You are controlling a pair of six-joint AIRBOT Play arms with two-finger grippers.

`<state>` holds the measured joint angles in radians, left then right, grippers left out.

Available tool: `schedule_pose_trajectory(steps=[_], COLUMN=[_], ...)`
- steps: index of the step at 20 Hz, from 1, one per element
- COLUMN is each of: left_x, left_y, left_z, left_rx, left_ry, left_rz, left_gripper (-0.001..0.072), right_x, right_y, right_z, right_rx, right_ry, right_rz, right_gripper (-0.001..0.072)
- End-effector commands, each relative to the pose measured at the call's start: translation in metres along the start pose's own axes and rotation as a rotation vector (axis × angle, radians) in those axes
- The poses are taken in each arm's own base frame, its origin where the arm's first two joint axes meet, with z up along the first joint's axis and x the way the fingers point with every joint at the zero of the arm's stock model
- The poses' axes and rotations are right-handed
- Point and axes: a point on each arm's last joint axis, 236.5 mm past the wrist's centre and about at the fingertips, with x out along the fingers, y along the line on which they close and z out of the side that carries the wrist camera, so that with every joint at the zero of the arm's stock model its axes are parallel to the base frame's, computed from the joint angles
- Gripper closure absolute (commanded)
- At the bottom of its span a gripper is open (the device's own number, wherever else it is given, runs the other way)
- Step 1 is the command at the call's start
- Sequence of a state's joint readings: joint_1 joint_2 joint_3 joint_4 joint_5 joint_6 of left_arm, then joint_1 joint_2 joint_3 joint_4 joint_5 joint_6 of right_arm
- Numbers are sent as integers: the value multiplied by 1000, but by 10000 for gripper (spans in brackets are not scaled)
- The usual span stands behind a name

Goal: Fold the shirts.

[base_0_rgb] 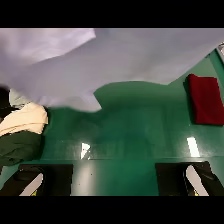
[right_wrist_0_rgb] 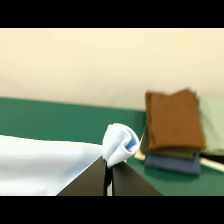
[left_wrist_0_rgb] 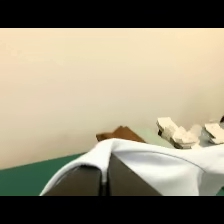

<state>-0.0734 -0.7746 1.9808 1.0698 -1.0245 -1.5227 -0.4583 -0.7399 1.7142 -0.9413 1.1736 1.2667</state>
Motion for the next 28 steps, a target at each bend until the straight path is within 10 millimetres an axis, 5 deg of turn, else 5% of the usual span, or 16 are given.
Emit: schedule_pose_trajectory(steps=[1,3,6,9,12,14,16,19,22,25,28], left_x=[-22,2,50,92,110,113,120,142,156,152,140], left_y=[-8,29,83,125,153,172,190,213,226,225,218], left_z=[30,-11,-108,-236,-369,-441,-491,-527,-536,-540,-547], left_rx=[45,55,3,-127,-288,-352,-390,-405,-401,-395,-411], left_ry=[-82,60,360,694,975,1104,1166,1129,1076,1100,1157], left_rz=[20,115,195,211,217,248,275,314,334,329,319], left_gripper=[686,685,684,683,683,683,683,684,684,684,684], right_x=[-28,-12,36,96,142,169,195,233,257,264,246], right_y=[12,6,-1,-11,-26,-28,-33,-48,-56,-63,-80], right_z=[24,12,-35,-116,-207,-263,-304,-349,-369,-365,-373], right_rx=[-34,2,77,123,151,176,206,252,267,242,188], right_ry=[-14,63,266,572,888,1051,1130,1153,1128,1091,1166], right_rz=[-20,4,96,138,94,106,113,88,69,47,-14], right_gripper=[696,697,697,697,696,697,697,697,697,697,697])
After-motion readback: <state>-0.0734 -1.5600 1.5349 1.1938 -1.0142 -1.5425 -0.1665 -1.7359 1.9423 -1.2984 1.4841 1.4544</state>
